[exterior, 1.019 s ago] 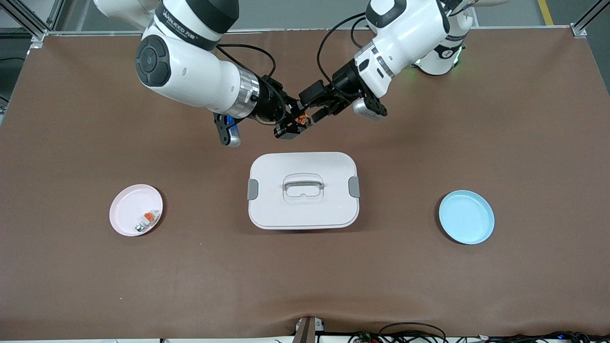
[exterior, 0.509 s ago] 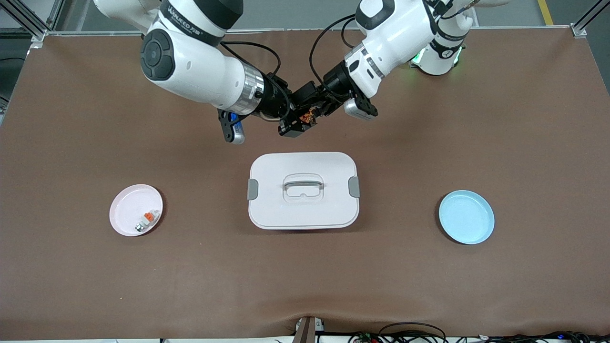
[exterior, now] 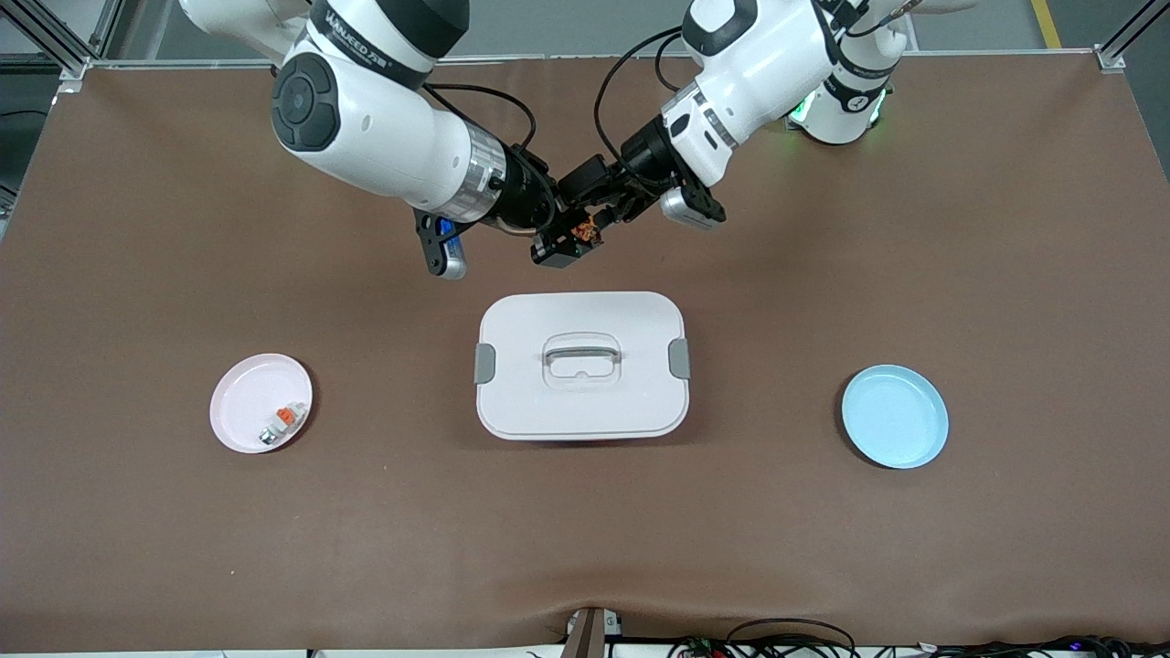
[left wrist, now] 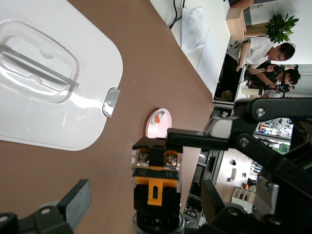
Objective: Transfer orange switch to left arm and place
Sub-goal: 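Grasp the switch with the left gripper beside the right gripper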
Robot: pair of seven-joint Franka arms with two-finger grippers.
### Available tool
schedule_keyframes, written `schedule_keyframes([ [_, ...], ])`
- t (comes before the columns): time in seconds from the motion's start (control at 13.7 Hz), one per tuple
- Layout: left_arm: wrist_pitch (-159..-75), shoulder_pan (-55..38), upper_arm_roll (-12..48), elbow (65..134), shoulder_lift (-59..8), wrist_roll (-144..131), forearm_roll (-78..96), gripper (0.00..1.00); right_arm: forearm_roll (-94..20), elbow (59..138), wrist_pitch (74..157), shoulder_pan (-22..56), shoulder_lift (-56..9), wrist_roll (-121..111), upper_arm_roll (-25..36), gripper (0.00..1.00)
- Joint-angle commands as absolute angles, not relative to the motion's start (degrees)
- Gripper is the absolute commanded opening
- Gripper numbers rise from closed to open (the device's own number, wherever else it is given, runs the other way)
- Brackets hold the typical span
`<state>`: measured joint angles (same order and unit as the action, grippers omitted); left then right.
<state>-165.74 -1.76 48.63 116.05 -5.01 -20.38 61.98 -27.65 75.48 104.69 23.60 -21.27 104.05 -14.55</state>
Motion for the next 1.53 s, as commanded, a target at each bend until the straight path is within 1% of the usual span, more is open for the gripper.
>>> schedule_keyframes([
  [0.0, -166.46, -1.14, 49.39, 117.16, -3.25, -21.45, 62.84, 1.0, -26.63, 74.79, 104.5, 23.64, -21.53, 103.89, -14.59, 0.0],
  [0.07, -166.46, -1.14, 49.39, 117.16, -3.25, -21.45, 62.84, 1.0, -26.46, 74.88, 104.5, 23.73, -21.53, 103.8, -14.59, 0.0],
  [0.15, -166.46, -1.23, 49.39, 117.16, -3.25, -21.62, 62.84, 0.84, -26.28, 74.88, 104.5, 23.82, -21.62, 103.8, -14.59, 0.0],
  [0.36, -166.46, -1.32, 49.39, 117.16, -3.25, -22.59, 62.84, 0.42, -26.28, 74.88, 104.41, 23.82, -21.62, 103.89, -14.59, 0.0],
  [0.65, -166.55, -1.41, 49.39, 116.98, -3.25, -23.63, 62.84, 0.0, -26.28, 74.97, 104.41, 23.82, -21.62, 103.8, -14.59, 0.0],
  [1.02, -166.55, -1.41, 49.39, 116.81, -3.34, -24.61, 62.75, 0.0, -26.28, 74.97, 104.5, 23.73, -21.62, 103.8, -14.59, 0.0],
  [1.09, -166.55, -1.41, 49.39, 116.81, -3.34, -24.61, 62.75, 0.0, -26.37, 74.97, 104.41, 23.47, -21.62, 103.8, -14.59, 0.7],
  [1.16, -166.55, -1.41, 49.39, 116.81, -3.34, -24.61, 62.84, 0.0, -26.19, 74.97, 104.41, 23.81, -21.62, 103.97, -14.59, 1.0],
  [1.46, -166.55, -1.32, 49.39, 116.89, -3.25, -24.61, 62.75, 0.0, -24.96, 74.97, 104.5, 23.82, -21.62, 103.8, -14.59, 1.0],
])
